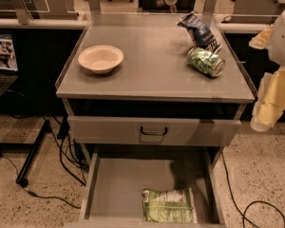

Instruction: Pick green jalapeno chip bag from middle drawer and place on counter

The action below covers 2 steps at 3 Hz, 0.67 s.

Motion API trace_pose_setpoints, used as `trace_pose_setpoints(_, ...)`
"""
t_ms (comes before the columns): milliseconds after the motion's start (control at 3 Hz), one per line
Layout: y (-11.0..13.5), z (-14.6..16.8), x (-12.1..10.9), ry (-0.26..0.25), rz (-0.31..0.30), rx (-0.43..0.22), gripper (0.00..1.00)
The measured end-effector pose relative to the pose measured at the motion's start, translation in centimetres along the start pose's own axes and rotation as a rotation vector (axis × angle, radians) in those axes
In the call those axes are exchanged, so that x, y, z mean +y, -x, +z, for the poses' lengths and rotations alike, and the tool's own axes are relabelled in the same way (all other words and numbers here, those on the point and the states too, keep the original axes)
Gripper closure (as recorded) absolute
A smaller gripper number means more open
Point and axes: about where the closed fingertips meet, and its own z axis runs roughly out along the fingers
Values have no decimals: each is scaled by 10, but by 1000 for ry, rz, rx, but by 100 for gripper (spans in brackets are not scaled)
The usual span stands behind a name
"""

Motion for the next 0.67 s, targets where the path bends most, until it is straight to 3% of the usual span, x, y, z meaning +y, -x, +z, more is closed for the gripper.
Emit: trace_pose_setpoints(667, -7, 16, 10, 7, 27, -6, 0)
